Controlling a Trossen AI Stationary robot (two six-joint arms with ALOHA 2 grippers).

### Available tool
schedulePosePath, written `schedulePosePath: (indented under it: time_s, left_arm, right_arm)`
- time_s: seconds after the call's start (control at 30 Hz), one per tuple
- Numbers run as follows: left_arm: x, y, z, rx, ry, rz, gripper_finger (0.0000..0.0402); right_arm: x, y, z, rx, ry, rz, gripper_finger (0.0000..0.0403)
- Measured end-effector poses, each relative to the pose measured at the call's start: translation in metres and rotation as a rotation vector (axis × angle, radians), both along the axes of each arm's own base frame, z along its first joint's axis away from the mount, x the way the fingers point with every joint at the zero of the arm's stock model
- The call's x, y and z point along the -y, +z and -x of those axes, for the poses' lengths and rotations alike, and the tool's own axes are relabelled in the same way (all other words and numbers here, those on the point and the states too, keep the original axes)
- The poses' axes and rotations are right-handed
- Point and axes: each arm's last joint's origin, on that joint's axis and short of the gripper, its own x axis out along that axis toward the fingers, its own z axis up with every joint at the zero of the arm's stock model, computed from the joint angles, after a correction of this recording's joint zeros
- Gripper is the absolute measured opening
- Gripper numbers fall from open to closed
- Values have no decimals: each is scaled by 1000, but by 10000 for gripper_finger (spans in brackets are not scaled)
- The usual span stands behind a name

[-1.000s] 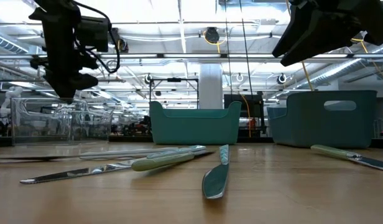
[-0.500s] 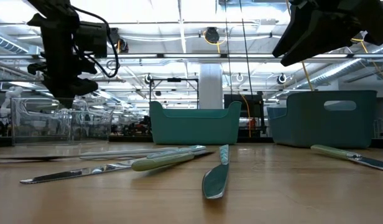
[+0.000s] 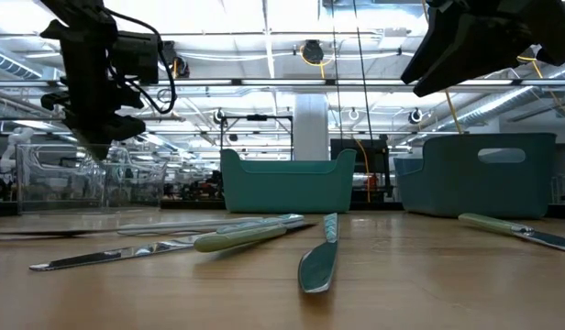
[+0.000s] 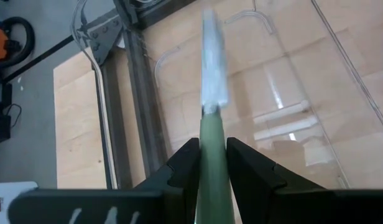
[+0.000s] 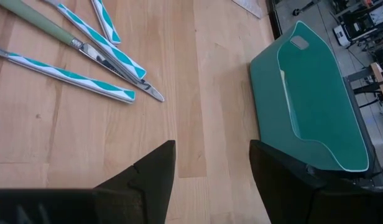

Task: Sort silverware by color (type)
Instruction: Put the top green knife into the transparent bin, then put the right green knife into the transparent bin

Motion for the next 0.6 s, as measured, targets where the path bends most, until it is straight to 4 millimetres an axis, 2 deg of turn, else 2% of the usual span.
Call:
schedulePosePath:
  time_s: [0.37,0.47,0.6]
  left_arm:
    - [0,1,-3,3,-19,-33,86]
    - [4,2,-13,34,-119,-63,86]
    - [19,5,-30,113,-276,-94,86]
  right_arm:
    - [0,0,-1,9,0,-6,199]
    - [-1,1,-2,22,0,-15,199]
    - [-3,2,-3,38,5,-35,199]
